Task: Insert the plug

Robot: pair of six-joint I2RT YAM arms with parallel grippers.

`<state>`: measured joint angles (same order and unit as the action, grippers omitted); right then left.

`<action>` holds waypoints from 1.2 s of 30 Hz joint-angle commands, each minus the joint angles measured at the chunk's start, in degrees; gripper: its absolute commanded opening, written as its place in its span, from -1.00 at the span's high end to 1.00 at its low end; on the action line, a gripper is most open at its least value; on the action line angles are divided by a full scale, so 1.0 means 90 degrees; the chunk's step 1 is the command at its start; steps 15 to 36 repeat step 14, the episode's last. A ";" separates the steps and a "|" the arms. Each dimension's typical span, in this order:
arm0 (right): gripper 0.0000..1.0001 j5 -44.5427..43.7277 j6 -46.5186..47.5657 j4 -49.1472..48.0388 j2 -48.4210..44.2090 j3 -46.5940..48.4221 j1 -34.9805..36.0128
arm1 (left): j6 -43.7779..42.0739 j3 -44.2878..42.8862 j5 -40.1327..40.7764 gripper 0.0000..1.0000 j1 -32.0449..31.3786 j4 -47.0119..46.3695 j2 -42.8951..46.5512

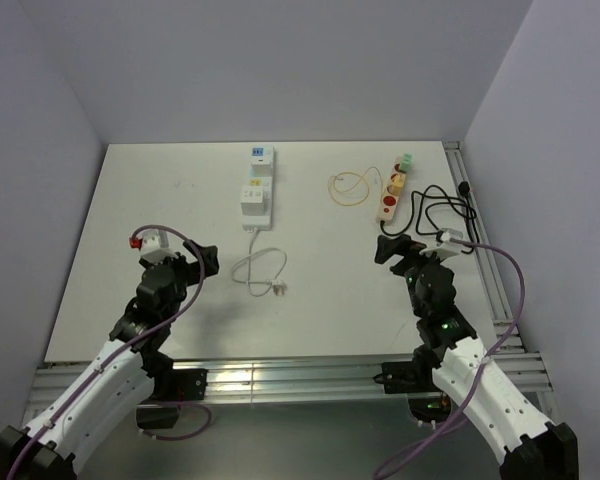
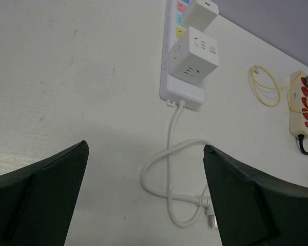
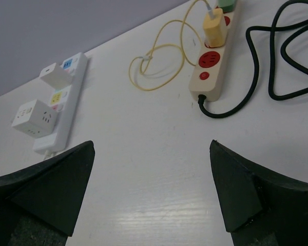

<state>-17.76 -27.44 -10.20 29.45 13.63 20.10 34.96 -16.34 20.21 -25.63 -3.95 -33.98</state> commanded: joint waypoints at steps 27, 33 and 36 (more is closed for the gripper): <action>-1.00 -0.0322 -0.0125 -0.0781 -0.0001 -0.0430 -0.0016 | 0.0071 0.0204 0.0059 -0.99 0.0016 -0.0470 0.0309; -1.00 -0.0322 -0.0125 -0.0781 -0.0001 -0.0430 -0.0016 | 0.0071 0.0204 0.0059 -0.99 0.0016 -0.0470 0.0309; -1.00 -0.0322 -0.0125 -0.0781 -0.0001 -0.0430 -0.0016 | 0.0071 0.0204 0.0059 -0.99 0.0016 -0.0470 0.0309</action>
